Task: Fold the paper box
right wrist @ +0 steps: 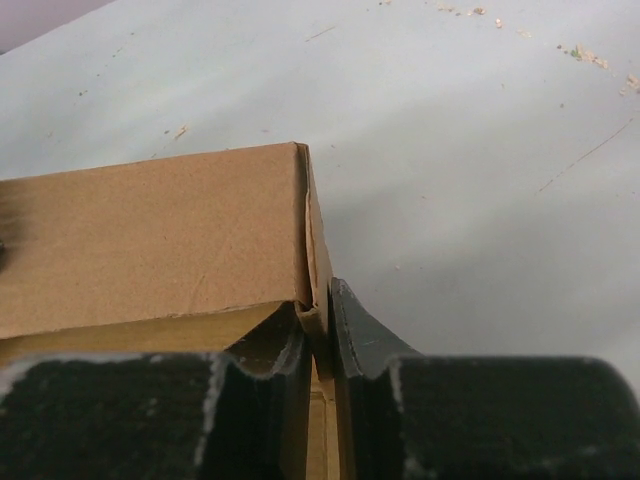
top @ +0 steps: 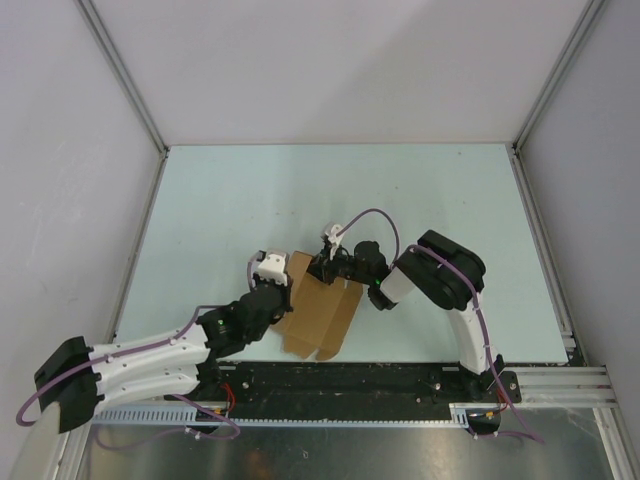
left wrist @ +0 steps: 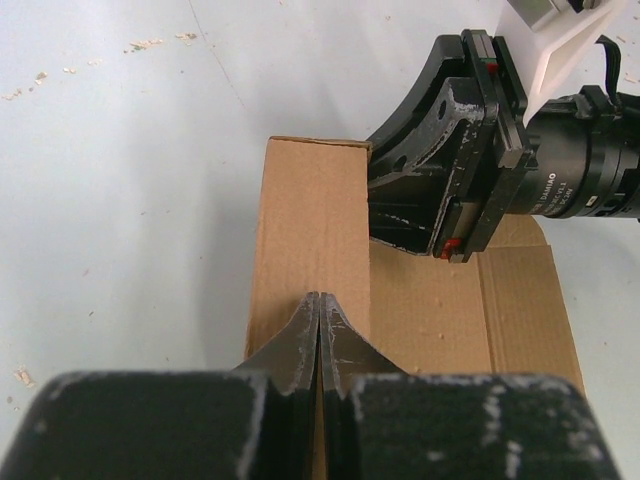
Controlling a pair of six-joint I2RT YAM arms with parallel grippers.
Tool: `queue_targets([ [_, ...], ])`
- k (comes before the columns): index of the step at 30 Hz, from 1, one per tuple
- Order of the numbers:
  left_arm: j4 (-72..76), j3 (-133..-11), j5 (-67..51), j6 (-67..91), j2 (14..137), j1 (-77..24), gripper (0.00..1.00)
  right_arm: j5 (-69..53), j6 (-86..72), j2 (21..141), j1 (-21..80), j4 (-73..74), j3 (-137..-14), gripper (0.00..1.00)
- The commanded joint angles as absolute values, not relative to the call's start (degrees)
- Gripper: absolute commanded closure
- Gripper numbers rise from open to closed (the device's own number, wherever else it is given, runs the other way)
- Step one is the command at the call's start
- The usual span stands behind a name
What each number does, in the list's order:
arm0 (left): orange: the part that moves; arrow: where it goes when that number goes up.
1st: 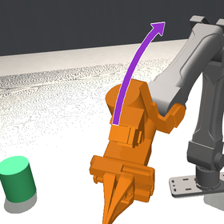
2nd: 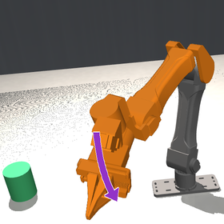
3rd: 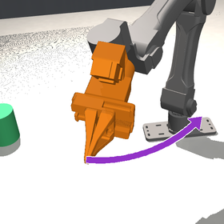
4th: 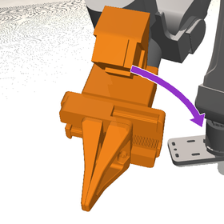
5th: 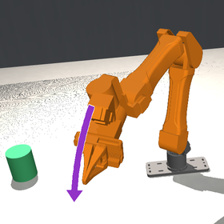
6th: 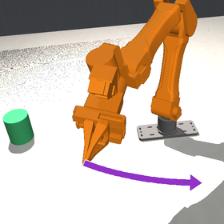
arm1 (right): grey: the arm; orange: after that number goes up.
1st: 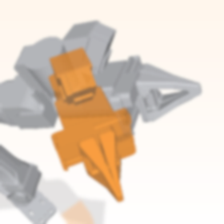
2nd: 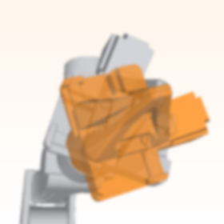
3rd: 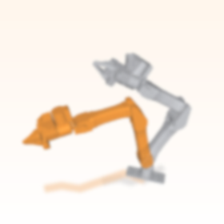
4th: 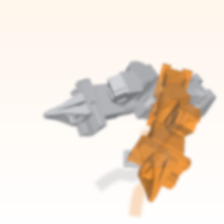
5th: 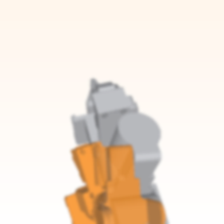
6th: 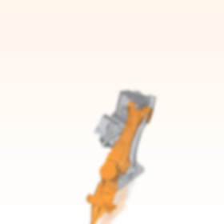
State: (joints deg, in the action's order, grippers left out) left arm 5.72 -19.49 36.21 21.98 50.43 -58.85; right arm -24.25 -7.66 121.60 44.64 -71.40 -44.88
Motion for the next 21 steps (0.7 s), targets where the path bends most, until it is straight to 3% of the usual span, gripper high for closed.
queue_targets([
  [1, 4.39, -19.6, 35.68, 21.18, 49.4, -58.45, 0.96, -23.2, -7.03, 120.68, 45.26, -72.43, -46.23, 0.97],
  [15, 0.44, -28.12, 39.37, 16.88, 38.77, -58.45, 0.92, -25.57, -0.88, 111.72, 44.21, -59.25, -46.41, 1.0],
  [21, -3.77, -31.29, 39.55, 16.08, 34.63, -58.45, 0.9, -24.62, 9.48, 100.65, 43.5, -31.42, -52.37, 1.0],
])
